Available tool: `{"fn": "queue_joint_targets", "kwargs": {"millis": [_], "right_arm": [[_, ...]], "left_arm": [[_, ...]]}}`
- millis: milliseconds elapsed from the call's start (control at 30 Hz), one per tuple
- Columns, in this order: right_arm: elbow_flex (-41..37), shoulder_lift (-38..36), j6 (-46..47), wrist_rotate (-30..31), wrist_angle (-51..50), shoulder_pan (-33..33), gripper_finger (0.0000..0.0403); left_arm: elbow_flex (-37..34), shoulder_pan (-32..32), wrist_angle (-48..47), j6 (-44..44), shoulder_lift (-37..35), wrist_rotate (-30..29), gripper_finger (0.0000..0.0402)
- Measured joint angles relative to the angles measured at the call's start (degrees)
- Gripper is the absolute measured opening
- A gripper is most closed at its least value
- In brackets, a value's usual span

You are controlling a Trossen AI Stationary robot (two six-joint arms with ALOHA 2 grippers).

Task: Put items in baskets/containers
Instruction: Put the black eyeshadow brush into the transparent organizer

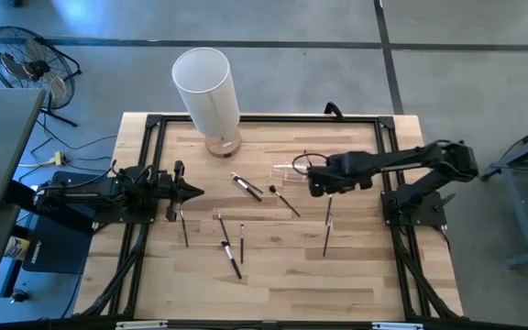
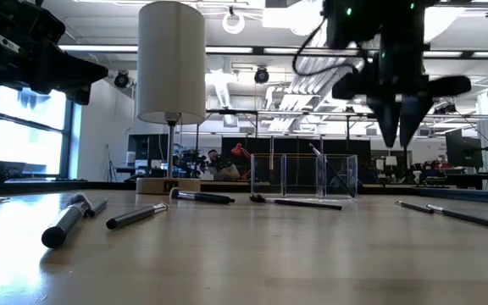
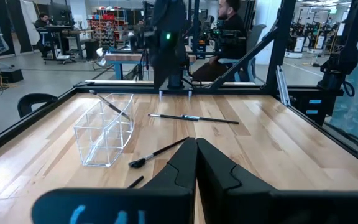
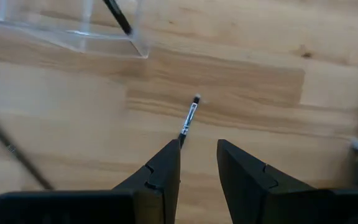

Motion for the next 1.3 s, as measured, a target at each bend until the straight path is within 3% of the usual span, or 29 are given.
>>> {"fn": "queue_joint_targets", "kwargs": {"millis": [367, 533, 667, 1100, 1300], "right_arm": [[-17.7, -3.1, 7.9, -1.1, 22.2, -1.2, 0.0100], [-22.1, -3.1, 8.1, 1.0, 31.1, -1.9, 0.0100], [-22.1, -3.1, 7.4, 3.1, 30.7, -2.9, 0.0099], [-21.8, 0.6, 2.0, -0.1, 30.6, -5.9, 0.0062], [-21.8, 1.0, -0.5, 1.0, 30.5, -5.9, 0.0012]], "left_arm": [[0.0, 0.0, 0.0, 0.0, 0.0, 0.0, 0.0000], [0.0, 0.0, 0.0, 0.0, 0.0, 0.0, 0.0000], [0.0, 0.0, 0.0, 0.0, 0.0, 0.0, 0.0000], [0.0, 0.0, 0.0, 0.0, 0.0, 0.0, 0.0000], [0.0, 0.0, 0.0, 0.0, 0.0, 0.0, 0.0000]]}}
